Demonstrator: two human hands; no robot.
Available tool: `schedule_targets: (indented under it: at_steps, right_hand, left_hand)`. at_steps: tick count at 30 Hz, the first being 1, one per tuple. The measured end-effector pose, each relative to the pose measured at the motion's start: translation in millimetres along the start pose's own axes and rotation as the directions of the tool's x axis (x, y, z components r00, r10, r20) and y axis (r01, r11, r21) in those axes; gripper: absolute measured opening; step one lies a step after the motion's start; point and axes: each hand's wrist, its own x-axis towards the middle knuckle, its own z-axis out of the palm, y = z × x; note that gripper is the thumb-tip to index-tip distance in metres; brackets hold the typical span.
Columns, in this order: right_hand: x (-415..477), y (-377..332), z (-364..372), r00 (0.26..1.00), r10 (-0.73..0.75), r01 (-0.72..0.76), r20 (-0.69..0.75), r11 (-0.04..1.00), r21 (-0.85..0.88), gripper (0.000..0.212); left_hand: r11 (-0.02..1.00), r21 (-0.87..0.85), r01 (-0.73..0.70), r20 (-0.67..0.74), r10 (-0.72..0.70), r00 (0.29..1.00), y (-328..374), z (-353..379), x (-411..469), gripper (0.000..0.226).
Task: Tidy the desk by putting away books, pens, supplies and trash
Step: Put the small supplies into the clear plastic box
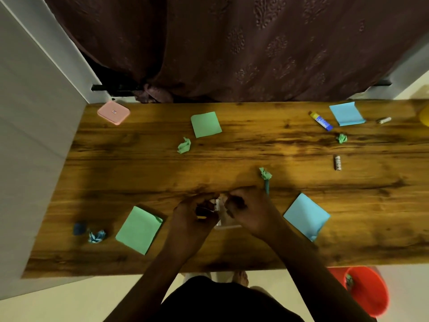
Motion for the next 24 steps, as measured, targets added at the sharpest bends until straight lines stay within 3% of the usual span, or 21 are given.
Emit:
schedule_targets:
  at_steps: [3, 7, 11, 14, 21, 24]
  right_hand:
    - [-3.9, -0.5, -3.4, 0.998, 0.048, -0.054, 0.03, 0.972, 0.23, 0.017]
    - [-3.4, 3.6, 1.8, 0.997, 0.078, -0.079, 0.012, 0.973, 0.215, 0.019]
    - [2.8, 2.8, 16.2, 0.994, 0.093, -0.098, -0.055, 0.991, -0.093, 0.022]
    - [8.7, 1.4, 32.1, 0.992, 0.121, -0.122, -0.022, 0.955, -0.271, 0.018]
    - [22.7, 0.3, 41.5, 0.997, 0.078, -0.061, 0.027, 0.911, -0.407, 0.014]
    - [27.8, 4.1, 43.5, 0.997, 0.071, -0.049, 0.037, 0.905, -0.423, 0.033]
  left_hand:
    - [1.0, -0.016, -0.002, 0.045, 0.003, 0.999, 3.1, 4.6, -0.7, 0.038]
    - [0.999, -0.035, 0.024, 0.034, -0.023, 0.999, 0.1, 5.5, -0.5, 0.039]
    - [0.997, -0.02, 0.072, -0.025, -0.072, 0.997, -2.6, -6.0, 0.8, 0.033]
    - [0.997, -0.018, 0.081, -0.027, -0.081, 0.996, -2.0, -14.8, 0.8, 0.03]
    - [0.996, -0.047, 0.073, -0.003, -0.073, 0.997, -5.2, -19.1, 3.9, 0.026]
    - [0.996, -0.048, 0.073, 0.018, -0.072, 0.997, -7.5, -17.8, 6.8, 0.026]
